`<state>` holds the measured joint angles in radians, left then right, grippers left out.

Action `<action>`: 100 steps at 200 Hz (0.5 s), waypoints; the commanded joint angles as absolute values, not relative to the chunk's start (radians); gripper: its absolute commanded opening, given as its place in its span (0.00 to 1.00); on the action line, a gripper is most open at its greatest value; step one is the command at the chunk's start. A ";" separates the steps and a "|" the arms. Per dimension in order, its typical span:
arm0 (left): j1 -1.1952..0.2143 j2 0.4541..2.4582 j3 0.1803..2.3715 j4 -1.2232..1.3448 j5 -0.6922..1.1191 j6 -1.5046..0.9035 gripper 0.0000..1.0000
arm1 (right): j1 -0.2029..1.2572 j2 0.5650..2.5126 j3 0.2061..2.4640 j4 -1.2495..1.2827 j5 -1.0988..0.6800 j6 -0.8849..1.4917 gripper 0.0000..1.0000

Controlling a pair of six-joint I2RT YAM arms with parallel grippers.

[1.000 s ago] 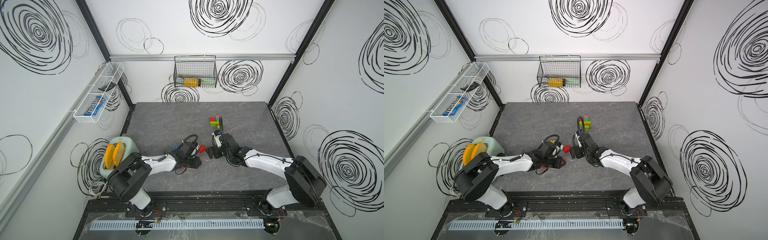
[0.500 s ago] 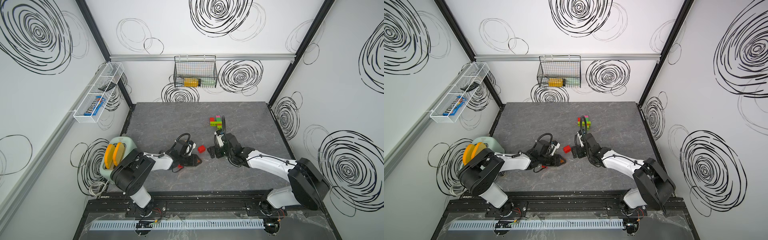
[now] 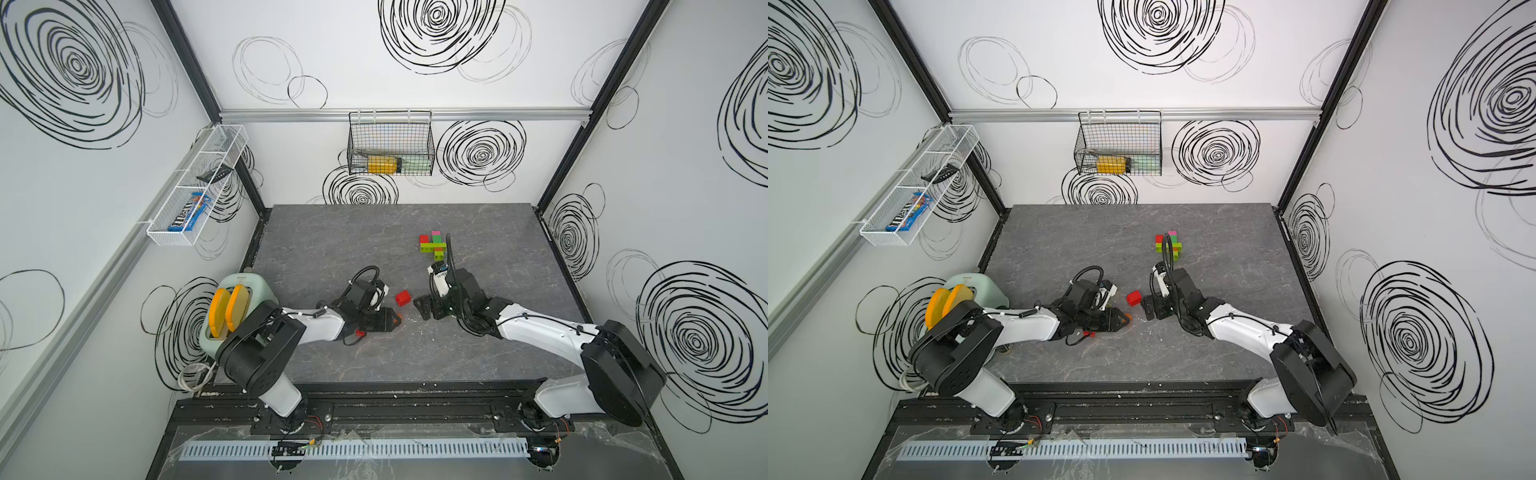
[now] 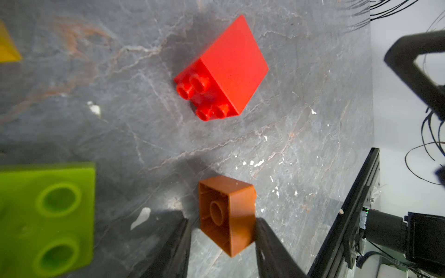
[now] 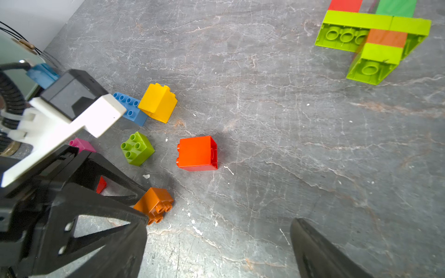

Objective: Assemble the number 4 with lego
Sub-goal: Adjust the lego brick at the center of the board.

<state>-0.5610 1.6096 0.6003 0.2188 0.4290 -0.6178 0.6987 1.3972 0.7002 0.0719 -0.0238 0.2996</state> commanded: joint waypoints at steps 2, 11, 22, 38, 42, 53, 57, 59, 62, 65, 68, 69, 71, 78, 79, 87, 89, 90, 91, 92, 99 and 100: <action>-0.551 1.608 0.579 0.160 0.369 -0.619 0.42 | 0.696 1.379 0.696 0.089 -0.033 0.284 0.97; -0.549 1.602 0.574 0.162 0.364 -0.624 0.40 | 0.696 1.381 0.696 0.090 -0.036 0.284 0.97; -0.545 1.595 0.568 0.170 0.370 -0.629 0.38 | 0.696 1.384 0.696 0.093 -0.044 0.284 0.97; -0.545 1.583 0.571 0.177 0.399 -0.615 0.43 | 0.698 1.385 0.692 0.103 -0.057 0.280 0.97; -0.549 1.580 0.578 0.166 0.399 -0.603 0.46 | 0.698 1.385 0.691 0.105 -0.059 0.279 0.97; -0.573 1.573 0.616 0.105 0.351 -0.563 0.56 | 0.698 1.387 0.692 0.107 -0.057 0.278 0.97; -0.586 1.572 0.633 0.077 0.324 -0.545 0.58 | 0.698 1.387 0.693 0.107 -0.056 0.278 0.96; -0.594 1.571 0.643 0.064 0.308 -0.536 0.59 | 0.698 1.387 0.693 0.106 -0.055 0.279 0.97; -0.603 1.572 0.656 0.041 0.283 -0.527 0.60 | 0.698 1.387 0.694 0.106 -0.054 0.279 0.97; -0.615 1.572 0.672 0.017 0.254 -0.518 0.61 | 0.698 1.387 0.696 0.104 -0.053 0.278 0.97; -0.625 1.573 0.687 -0.002 0.226 -0.511 0.62 | 0.698 1.387 0.696 0.104 -0.052 0.278 0.97; -0.628 1.574 0.691 -0.010 0.217 -0.509 0.62 | 0.698 1.387 0.696 0.103 -0.051 0.279 0.97; -0.635 1.576 0.701 -0.023 0.201 -0.504 0.63 | 0.698 1.386 0.697 0.103 -0.050 0.278 0.97; -0.655 1.584 0.733 -0.068 0.150 -0.492 0.64 | 0.698 1.385 0.698 0.103 -0.048 0.279 0.96; -0.659 1.585 0.738 -0.074 0.139 -0.492 0.64 | 0.698 1.385 0.698 0.103 -0.046 0.279 0.97; -0.681 1.597 0.779 -0.122 0.078 -0.489 0.64 | 0.698 1.383 0.697 0.100 -0.042 0.278 0.97; -0.686 1.600 0.788 -0.131 0.066 -0.487 0.64 | 0.698 1.382 0.698 0.100 -0.041 0.279 0.96; -0.688 1.601 0.792 -0.137 0.060 -0.486 0.64 | 0.698 1.381 0.698 0.100 -0.041 0.279 0.96; -0.691 1.603 0.797 -0.141 0.054 -0.485 0.64 | 0.698 1.381 0.698 0.100 -0.041 0.279 0.96; -0.693 1.605 0.801 -0.145 0.049 -0.484 0.64 | 0.698 1.380 0.698 0.100 -0.039 0.278 0.96; -0.711 1.615 0.831 -0.179 0.013 -0.478 0.64 | 0.698 1.376 0.696 0.100 -0.034 0.279 0.97; -0.715 1.618 0.836 -0.182 0.007 -0.477 0.64 | 0.698 1.376 0.695 0.101 -0.033 0.279 0.97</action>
